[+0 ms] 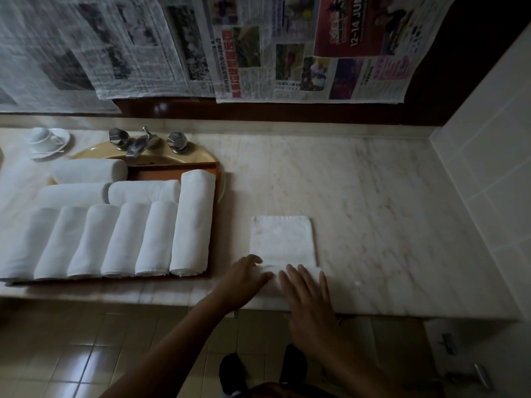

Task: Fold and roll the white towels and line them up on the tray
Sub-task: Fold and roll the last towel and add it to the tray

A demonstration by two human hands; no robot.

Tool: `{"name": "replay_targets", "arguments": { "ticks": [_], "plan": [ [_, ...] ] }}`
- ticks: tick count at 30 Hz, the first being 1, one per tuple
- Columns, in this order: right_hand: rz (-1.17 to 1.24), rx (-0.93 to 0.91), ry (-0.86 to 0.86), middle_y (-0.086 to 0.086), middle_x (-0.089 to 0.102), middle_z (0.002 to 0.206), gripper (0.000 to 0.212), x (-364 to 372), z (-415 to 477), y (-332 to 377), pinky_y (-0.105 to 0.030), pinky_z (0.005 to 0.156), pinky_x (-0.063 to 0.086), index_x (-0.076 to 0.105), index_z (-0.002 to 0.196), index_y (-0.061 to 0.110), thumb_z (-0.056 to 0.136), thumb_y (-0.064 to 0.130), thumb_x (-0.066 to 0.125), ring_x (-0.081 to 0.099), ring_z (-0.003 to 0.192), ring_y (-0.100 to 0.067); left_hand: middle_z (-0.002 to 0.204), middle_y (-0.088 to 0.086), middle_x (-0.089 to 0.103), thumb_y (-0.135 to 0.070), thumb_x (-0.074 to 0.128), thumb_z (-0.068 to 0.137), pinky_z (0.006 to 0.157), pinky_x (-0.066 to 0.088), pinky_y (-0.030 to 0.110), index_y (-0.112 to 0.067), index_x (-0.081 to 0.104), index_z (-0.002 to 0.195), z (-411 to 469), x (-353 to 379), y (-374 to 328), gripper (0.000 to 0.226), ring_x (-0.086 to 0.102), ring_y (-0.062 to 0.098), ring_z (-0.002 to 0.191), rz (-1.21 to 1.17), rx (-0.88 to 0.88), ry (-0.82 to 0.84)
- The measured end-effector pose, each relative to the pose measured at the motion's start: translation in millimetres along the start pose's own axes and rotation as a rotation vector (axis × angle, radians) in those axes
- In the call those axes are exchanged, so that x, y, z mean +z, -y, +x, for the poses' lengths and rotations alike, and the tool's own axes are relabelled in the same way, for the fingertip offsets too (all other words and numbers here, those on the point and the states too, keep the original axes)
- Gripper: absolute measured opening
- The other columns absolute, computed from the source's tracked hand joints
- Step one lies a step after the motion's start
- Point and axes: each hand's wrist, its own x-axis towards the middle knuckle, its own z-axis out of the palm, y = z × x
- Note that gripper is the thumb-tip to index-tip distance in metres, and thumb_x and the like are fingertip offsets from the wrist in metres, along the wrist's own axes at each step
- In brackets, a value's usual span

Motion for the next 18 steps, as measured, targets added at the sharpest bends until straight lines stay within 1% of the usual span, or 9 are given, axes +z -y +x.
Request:
{"name": "replay_targets", "arguments": {
  "ticks": [2, 4, 6, 7, 10, 12, 14, 16, 18],
  "plan": [
    [-0.029, -0.019, -0.001, -0.008, 0.030, 0.166, 0.103, 0.2, 7.4, -7.0, -0.060, 0.117, 0.013, 0.026, 0.161, 0.020, 0.073, 0.016, 0.081, 0.026, 0.154, -0.033, 0.151, 0.002, 0.046, -0.056, 0.051, 0.102, 0.110, 0.043, 0.037, -0.022, 0.043, 0.150, -8.6, 5.2, -4.0, 0.059, 0.046, 0.018, 0.134, 0.145, 0.063, -0.119],
    [-0.054, -0.043, -0.013, -0.008, 0.030, 0.167, 0.103, 1.8, 16.1, -13.3, -0.060, 0.118, 0.012, 0.024, 0.161, 0.019, 0.076, 0.022, 0.081, 0.026, 0.154, -0.032, 0.161, 0.000, 0.037, -0.057, 0.044, 0.102, 0.120, 0.031, 0.040, -0.021, 0.035, 0.157, -18.4, 12.6, -8.6, 0.066, 0.033, 0.020, 0.147, 0.292, 0.190, -0.193],
    [-0.059, -0.045, -0.002, -0.006, 0.029, 0.167, 0.101, 0.9, 25.6, -18.9, -0.059, 0.120, 0.011, 0.021, 0.162, 0.020, 0.079, 0.026, 0.078, 0.025, 0.155, -0.030, 0.166, 0.003, 0.030, -0.059, 0.035, 0.099, 0.126, 0.022, 0.044, -0.018, 0.029, 0.161, -23.1, 19.8, -11.3, 0.075, 0.023, 0.023, 0.154, 0.422, 0.288, -0.180],
    [-0.055, -0.039, 0.000, -0.005, 0.027, 0.168, 0.098, -0.3, 30.8, -21.3, -0.058, 0.122, 0.010, 0.018, 0.163, 0.021, 0.083, 0.028, 0.075, 0.022, 0.156, -0.029, 0.169, 0.004, 0.024, -0.057, 0.034, 0.097, 0.127, 0.019, 0.046, -0.017, 0.023, 0.163, -22.2, 23.2, -10.6, 0.078, 0.017, 0.025, 0.157, 0.480, 0.302, -0.157],
    [-0.031, -0.025, 0.062, -0.002, 0.017, 0.170, 0.092, -11.8, 48.9, -23.2, -0.057, 0.125, 0.005, 0.008, 0.163, 0.023, 0.093, 0.034, 0.066, 0.015, 0.157, -0.026, 0.173, 0.003, 0.002, -0.042, 0.052, 0.099, 0.129, 0.010, 0.047, -0.017, 0.004, 0.166, -9.2, 22.0, -6.8, 0.086, -0.001, 0.026, 0.160, 0.558, 0.246, -0.078],
    [-0.034, -0.031, 0.106, -0.001, 0.021, 0.168, 0.093, -22.8, 62.6, -24.9, -0.055, 0.123, 0.012, 0.009, 0.163, 0.022, 0.092, 0.042, 0.066, 0.022, 0.153, -0.025, 0.173, 0.003, 0.007, -0.036, 0.062, 0.096, 0.128, 0.013, 0.043, -0.017, 0.006, 0.166, 6.2, 13.7, -5.4, 0.091, 0.005, 0.026, 0.159, 0.549, 0.238, -0.047],
    [-0.035, -0.049, 0.145, -0.001, 0.030, 0.163, 0.093, -31.7, 76.7, -29.8, -0.052, 0.120, 0.022, 0.014, 0.162, 0.023, 0.090, 0.048, 0.067, 0.032, 0.146, -0.024, 0.168, 0.003, 0.023, -0.036, 0.071, 0.091, 0.124, 0.028, 0.044, -0.018, 0.018, 0.163, 21.0, 4.8, -5.1, 0.091, 0.023, 0.026, 0.153, 0.497, 0.246, -0.023],
    [-0.054, -0.063, 0.196, -0.001, 0.038, 0.158, 0.093, -38.5, 88.0, -35.0, -0.049, 0.115, 0.031, 0.020, 0.160, 0.025, 0.086, 0.049, 0.072, 0.040, 0.139, -0.024, 0.159, 0.002, 0.038, -0.035, 0.077, 0.085, 0.115, 0.041, 0.044, -0.020, 0.030, 0.158, 31.7, -3.1, -6.8, 0.088, 0.037, 0.025, 0.142, 0.402, 0.209, 0.023],
    [-0.048, -0.058, 0.259, 0.000, 0.042, 0.153, 0.090, -42.8, 93.6, -38.1, -0.049, 0.111, 0.034, 0.026, 0.157, 0.027, 0.084, 0.047, 0.075, 0.043, 0.135, -0.025, 0.151, 0.002, 0.045, -0.033, 0.079, 0.082, 0.109, 0.044, 0.042, -0.020, 0.037, 0.154, 34.7, -7.5, -10.8, 0.084, 0.042, 0.024, 0.134, 0.348, 0.163, 0.063]
  ]
}}
